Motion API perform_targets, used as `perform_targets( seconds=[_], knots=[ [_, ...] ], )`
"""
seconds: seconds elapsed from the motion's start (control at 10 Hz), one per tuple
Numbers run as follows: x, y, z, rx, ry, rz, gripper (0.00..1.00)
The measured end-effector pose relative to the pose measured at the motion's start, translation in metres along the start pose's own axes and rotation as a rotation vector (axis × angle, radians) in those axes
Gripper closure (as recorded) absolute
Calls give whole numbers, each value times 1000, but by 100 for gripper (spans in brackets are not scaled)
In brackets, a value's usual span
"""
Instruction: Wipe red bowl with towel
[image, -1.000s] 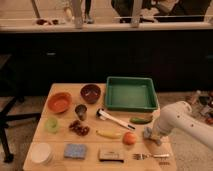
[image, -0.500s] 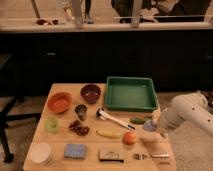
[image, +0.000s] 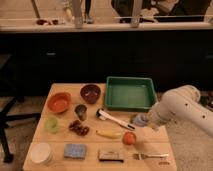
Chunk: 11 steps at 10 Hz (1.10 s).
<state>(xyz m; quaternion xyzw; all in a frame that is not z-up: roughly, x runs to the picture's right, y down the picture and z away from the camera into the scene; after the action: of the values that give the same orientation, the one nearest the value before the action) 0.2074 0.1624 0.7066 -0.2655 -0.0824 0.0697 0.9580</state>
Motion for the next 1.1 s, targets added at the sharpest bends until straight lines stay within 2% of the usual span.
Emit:
perform_targets(
  seconds=[0.2, 0.3, 1.1],
  knots=[
    [-43, -10, -9, 17, -4, -60, 100],
    [-55, -13, -11, 20, -8, -74, 100],
    [-53, -13, -11, 21, -6, -73, 100]
  ],
)
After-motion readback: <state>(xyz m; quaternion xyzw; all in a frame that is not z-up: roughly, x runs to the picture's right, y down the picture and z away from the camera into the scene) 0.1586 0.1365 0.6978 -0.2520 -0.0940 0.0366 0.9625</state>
